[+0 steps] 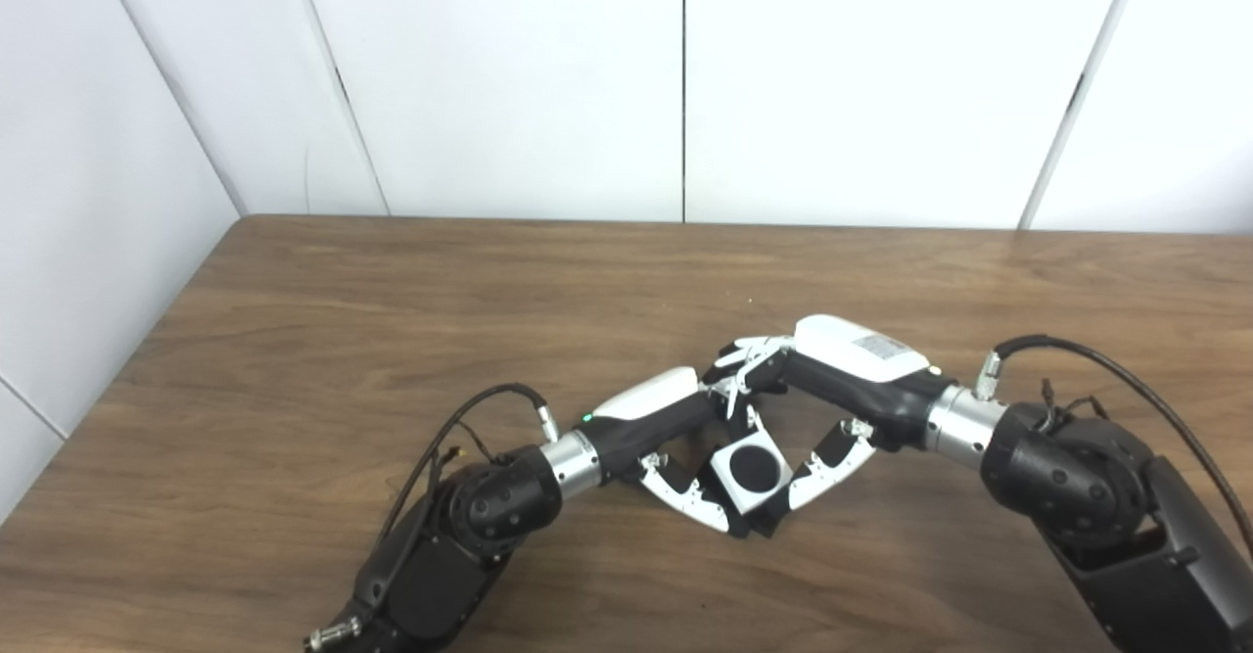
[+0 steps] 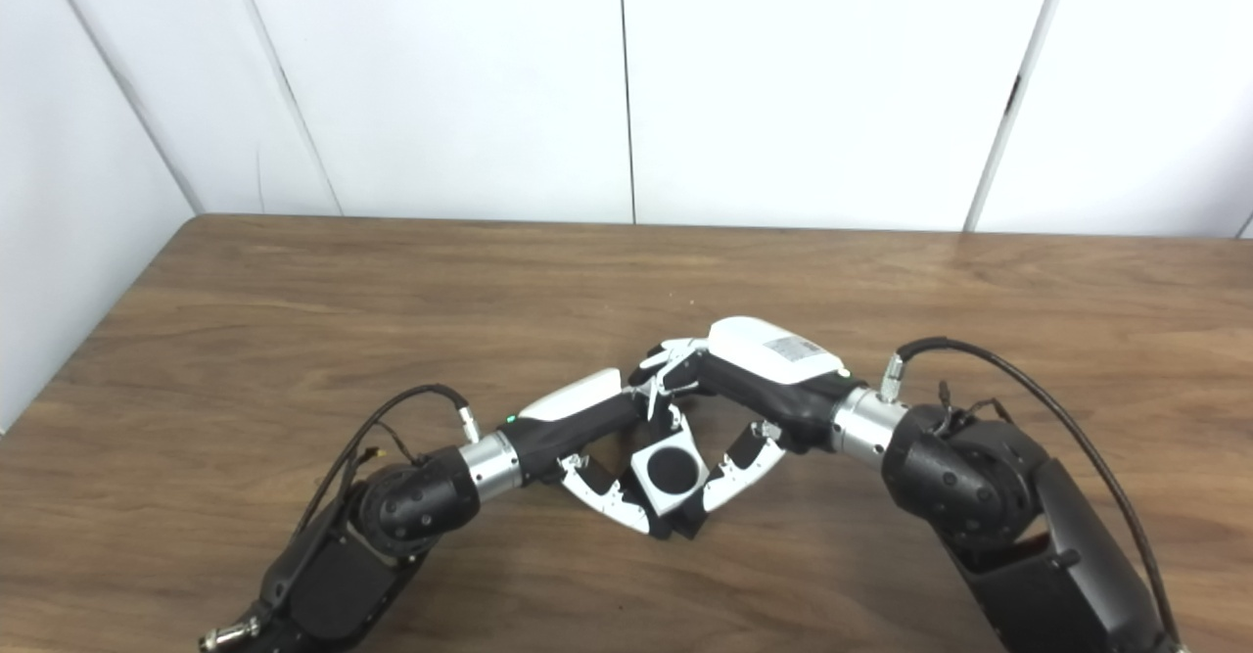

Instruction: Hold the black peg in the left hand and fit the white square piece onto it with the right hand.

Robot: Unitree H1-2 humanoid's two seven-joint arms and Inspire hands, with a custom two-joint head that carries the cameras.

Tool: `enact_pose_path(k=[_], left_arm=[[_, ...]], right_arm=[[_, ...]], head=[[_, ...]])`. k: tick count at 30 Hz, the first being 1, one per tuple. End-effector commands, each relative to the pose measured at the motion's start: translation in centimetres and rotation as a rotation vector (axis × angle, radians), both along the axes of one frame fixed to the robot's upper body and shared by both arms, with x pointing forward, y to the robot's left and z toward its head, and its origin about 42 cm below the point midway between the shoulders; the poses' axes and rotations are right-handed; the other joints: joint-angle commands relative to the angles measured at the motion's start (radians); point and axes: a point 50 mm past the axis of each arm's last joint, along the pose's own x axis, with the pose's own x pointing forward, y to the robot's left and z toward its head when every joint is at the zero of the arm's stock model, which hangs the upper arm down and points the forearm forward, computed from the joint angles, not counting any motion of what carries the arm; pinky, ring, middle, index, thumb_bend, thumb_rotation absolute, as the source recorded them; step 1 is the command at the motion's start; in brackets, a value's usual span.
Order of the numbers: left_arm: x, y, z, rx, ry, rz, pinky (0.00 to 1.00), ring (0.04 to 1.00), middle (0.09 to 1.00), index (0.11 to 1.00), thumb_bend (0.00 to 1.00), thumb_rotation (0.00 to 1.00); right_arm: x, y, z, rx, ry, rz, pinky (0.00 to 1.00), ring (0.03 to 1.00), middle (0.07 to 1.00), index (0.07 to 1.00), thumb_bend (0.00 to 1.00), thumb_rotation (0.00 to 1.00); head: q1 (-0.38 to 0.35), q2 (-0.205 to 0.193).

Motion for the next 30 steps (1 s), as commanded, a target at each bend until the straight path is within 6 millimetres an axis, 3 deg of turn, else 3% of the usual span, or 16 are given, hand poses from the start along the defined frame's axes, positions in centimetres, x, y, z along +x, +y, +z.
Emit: enact_pose_path(k=[1,14,20,21,23,30], left_arm=[[-0.1,0.2,-0.8,0.072,0.037,0.012,1.00,1.000,0.972,0.491,0.52,0.08],[-0.4,0.2,-0.9,0.067,0.047,0.020,1.00,1.000,0.972,0.491,0.52,0.08],[-0.3,0.3,-0.8,0.073,0.041,0.019,1.00,1.000,0.968,0.492,0.52,0.08],[-0.3,0.3,-0.8,0.072,0.041,0.019,1.00,1.000,0.964,0.492,0.52,0.08],[-0.2,0.4,-0.8,0.068,0.046,0.019,1.00,1.000,0.966,0.492,0.52,0.08],[-0.1,0.6,-0.8,0.070,0.048,0.018,1.00,1.000,0.972,0.491,0.52,0.08]], right_arm=[[0.3,0.4,1.1,0.018,-0.052,0.024,0.89,0.907,0.829,0.481,0.52,0.13],[1.0,0.5,-0.2,0.009,-0.038,0.013,0.89,0.900,0.827,0.481,0.51,0.14],[1.2,0.0,0.2,-0.046,-0.016,-0.009,0.91,0.924,0.859,0.494,0.52,0.15],[1.3,-0.1,0.3,-0.054,-0.009,-0.011,0.91,0.929,0.874,0.603,0.66,0.24],[1.4,-0.3,0.4,-0.066,-0.003,-0.018,0.90,0.940,0.909,0.762,0.83,0.35],[1.6,-0.8,0.6,-0.079,0.005,-0.035,0.91,0.953,0.939,0.826,0.88,0.36]], head=[[0.002,0.000],[0.004,0.001],[-0.001,-0.002],[-0.001,-0.002],[-0.001,-0.002],[-0.008,-0.002]])
